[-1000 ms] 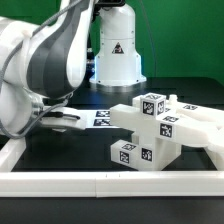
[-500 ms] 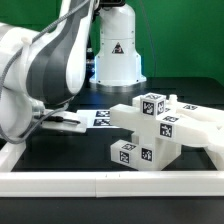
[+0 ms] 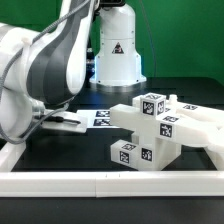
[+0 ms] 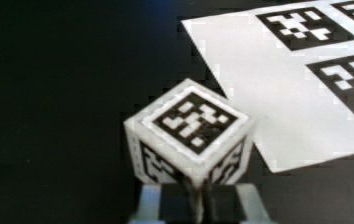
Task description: Assemble chair
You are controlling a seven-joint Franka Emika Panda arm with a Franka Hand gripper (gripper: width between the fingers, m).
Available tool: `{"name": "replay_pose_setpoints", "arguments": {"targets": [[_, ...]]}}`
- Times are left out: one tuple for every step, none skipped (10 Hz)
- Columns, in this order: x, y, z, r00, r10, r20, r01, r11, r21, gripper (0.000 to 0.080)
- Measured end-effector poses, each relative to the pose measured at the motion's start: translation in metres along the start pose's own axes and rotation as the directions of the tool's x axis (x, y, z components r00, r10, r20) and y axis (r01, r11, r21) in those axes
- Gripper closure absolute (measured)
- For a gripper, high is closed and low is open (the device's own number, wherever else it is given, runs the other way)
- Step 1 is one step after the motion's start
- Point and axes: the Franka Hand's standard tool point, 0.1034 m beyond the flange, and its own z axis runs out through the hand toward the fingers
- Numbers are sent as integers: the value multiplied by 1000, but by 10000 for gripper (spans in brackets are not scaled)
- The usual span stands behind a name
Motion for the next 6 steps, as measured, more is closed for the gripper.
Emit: {"name": "replay_pose_setpoints", "arguments": {"targets": [[-2, -7, -5, 1000, -11, -15, 11, 1000, -13, 795], [-6, -16, -8, 1000, -22, -21, 22, 999, -25, 795], [-8, -20, -14, 999, -32, -33, 31, 999, -31, 798], [-8, -19, -13, 999, -29, -31, 29, 999, -29, 798], [-7, -18, -11, 999, -29, -29, 28, 999, -29, 798], [-7, -19, -12, 999, -29, -29, 28, 999, -29, 705]]}}
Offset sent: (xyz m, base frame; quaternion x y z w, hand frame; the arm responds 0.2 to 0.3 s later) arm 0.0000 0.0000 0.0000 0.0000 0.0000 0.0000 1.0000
